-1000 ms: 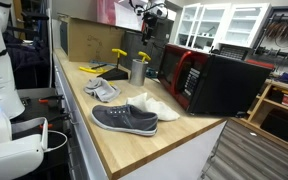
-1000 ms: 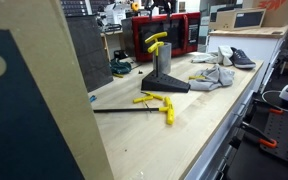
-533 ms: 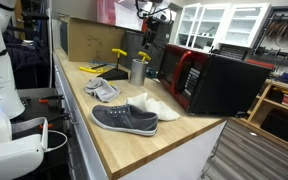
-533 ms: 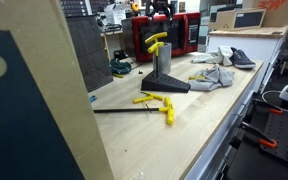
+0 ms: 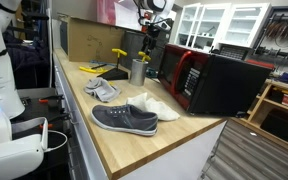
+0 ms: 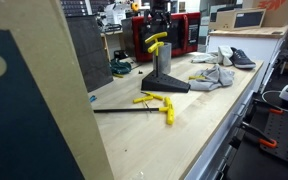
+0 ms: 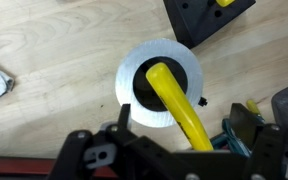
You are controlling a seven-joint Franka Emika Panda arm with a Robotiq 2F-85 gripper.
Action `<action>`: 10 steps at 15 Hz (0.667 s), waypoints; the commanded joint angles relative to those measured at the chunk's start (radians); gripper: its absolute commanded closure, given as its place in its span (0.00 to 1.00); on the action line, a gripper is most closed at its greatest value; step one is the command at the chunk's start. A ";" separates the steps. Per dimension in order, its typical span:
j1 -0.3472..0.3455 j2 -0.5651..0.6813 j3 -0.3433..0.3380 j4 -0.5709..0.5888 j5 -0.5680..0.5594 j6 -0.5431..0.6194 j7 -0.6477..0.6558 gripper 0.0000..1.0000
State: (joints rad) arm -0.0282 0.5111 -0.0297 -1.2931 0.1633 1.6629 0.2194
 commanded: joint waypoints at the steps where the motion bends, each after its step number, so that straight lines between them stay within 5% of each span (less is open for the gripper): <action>1: 0.004 0.028 0.007 0.049 -0.011 -0.038 -0.020 0.00; 5: 0.007 0.041 0.009 0.061 -0.018 -0.040 -0.028 0.03; 6: 0.008 0.045 0.010 0.067 -0.019 -0.042 -0.033 0.26; 8: 0.008 0.050 0.011 0.073 -0.021 -0.042 -0.053 0.31; 10: 0.008 0.053 0.011 0.079 -0.026 -0.044 -0.071 0.47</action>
State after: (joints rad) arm -0.0203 0.5440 -0.0220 -1.2656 0.1621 1.6625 0.1782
